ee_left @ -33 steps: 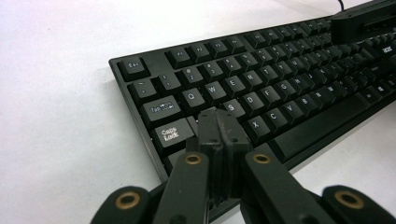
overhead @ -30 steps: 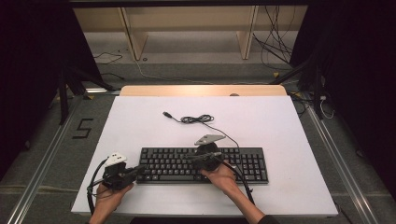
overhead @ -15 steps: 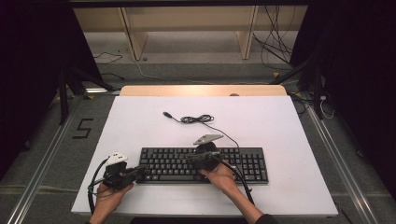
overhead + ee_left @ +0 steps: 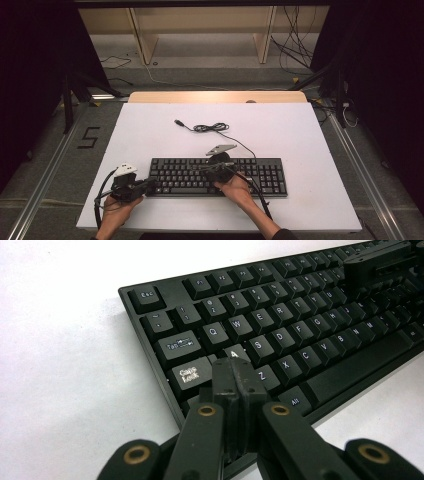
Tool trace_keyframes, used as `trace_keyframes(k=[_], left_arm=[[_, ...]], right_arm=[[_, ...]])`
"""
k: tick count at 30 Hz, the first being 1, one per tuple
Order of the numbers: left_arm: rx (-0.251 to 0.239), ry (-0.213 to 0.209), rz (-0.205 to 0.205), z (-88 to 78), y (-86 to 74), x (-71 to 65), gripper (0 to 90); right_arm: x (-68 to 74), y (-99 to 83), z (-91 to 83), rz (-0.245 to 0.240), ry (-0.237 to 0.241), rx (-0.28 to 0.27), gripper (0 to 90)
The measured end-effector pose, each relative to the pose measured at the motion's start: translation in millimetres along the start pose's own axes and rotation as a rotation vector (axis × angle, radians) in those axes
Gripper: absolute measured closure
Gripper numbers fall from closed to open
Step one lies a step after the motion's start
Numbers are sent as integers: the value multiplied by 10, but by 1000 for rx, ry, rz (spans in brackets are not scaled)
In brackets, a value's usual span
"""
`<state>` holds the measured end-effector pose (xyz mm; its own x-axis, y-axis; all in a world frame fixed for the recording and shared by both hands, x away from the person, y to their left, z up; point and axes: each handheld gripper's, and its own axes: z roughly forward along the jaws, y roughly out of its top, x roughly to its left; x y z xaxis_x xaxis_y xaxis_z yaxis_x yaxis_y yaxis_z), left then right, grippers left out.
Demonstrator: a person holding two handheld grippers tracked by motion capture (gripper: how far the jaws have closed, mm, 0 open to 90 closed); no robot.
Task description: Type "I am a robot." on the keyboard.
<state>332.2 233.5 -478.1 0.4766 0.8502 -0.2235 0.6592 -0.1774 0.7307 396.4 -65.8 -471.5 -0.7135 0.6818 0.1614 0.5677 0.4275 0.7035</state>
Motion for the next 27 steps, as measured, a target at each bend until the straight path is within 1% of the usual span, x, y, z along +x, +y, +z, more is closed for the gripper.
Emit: trace_keyframes(k=[9, 14, 19, 21, 22, 23, 24, 27], left_arm=[[8, 3, -2, 14, 1, 4, 889], [23, 11, 7, 28, -1, 12, 890], [22, 12, 1, 35, -2, 13, 890], [39, 16, 10, 51, -6, 14, 890], [36, 12, 6, 56, -11, 16, 890], [35, 10, -6, 61, -7, 18, 891], [35, 10, -7, 62, -6, 18, 891], [44, 17, 11, 60, -5, 0, 891]], right_arm=[[-3, -2, 12, 0, -2, 1, 900], [0, -5, 19, -1, 4, 6, 900], [1, -6, 23, 0, 2, 6, 900], [1, -8, 26, 0, 1, 8, 900], [0, -10, 32, -5, -5, 9, 900], [6, -16, 42, -5, -3, 19, 900], [8, -26, 47, -7, -5, 15, 900], [22, -25, 50, -19, -15, 16, 900]])
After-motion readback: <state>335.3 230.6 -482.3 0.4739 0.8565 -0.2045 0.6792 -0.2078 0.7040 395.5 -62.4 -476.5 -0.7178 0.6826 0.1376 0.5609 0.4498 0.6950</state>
